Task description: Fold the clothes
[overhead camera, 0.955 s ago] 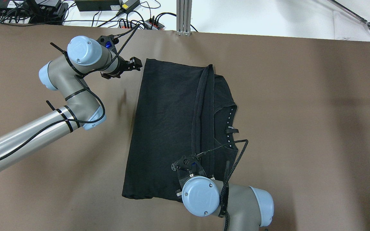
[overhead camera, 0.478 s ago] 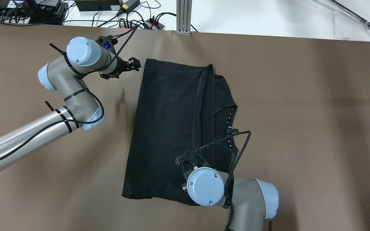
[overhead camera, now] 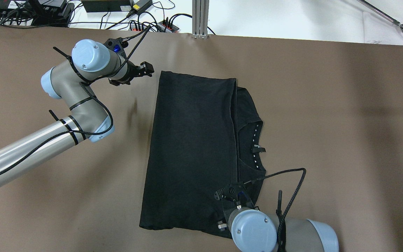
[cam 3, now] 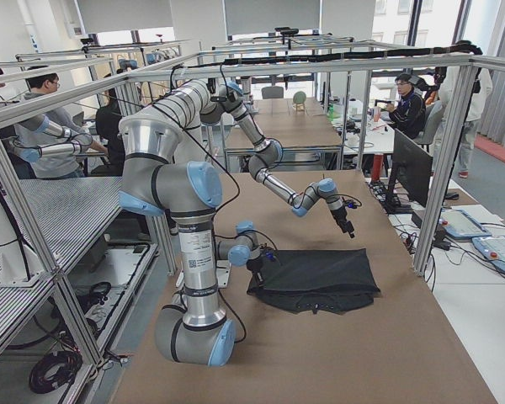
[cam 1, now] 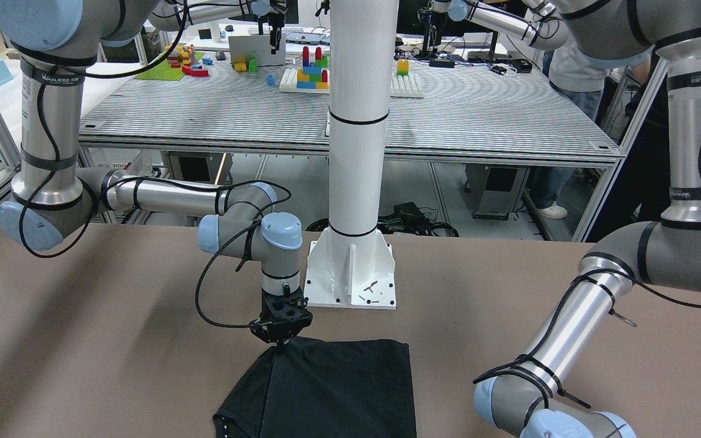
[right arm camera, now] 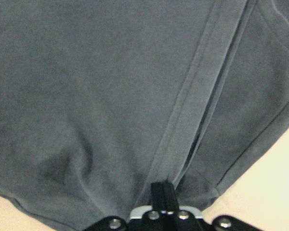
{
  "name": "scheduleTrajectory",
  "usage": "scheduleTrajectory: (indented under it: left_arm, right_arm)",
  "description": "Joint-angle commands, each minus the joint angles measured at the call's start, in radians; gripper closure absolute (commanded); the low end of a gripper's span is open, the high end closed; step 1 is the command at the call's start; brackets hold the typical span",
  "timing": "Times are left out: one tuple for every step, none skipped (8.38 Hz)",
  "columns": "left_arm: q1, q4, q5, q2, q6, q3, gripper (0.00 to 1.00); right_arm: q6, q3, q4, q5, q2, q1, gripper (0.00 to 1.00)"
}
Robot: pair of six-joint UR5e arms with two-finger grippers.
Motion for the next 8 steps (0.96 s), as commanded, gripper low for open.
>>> scheduleTrajectory:
  left_arm:
    - [-0.001, 0.002, 0.000, 0.003, 0.000, -0.003, 0.06]
    - [-0.001, 0.002, 0.000, 0.003, 0.000, -0.003, 0.06]
    - [-0.001, 0.002, 0.002, 0.005, 0.000, -0.003, 0.06]
    - [0.000, 0.002, 0.002, 0.005, 0.000, -0.003, 0.06]
    - [-0.001, 0.002, 0.002, 0.005, 0.000, -0.003, 0.06]
    - [-0.001, 0.000, 0.002, 0.006, -0.002, -0.003, 0.06]
    - [-0.001, 0.002, 0.005, 0.005, -0.002, -0.004, 0.06]
    - [0.000, 0.002, 0.017, 0.006, -0.003, -0.004, 0.06]
  right_arm:
    - [0.135, 0.044, -0.001, -0.036, -0.040, -0.065, 0.89]
    - [0.133, 0.065, -0.004, -0.035, -0.038, -0.061, 0.77]
    - [0.120, 0.072, -0.007, -0.006, -0.038, -0.011, 0.61]
    - [0.100, 0.067, -0.007, 0.046, -0.038, 0.016, 0.06]
    - [0.127, 0.067, -0.006, 0.046, -0.037, 0.017, 0.05]
    - [0.308, 0.068, -0.001, 0.042, -0.033, 0.013, 0.05]
    - [0.582, 0.067, 0.000, 0.002, -0.036, -0.001, 0.05]
    - [0.736, 0.072, 0.002, -0.021, -0.041, -0.021, 0.05]
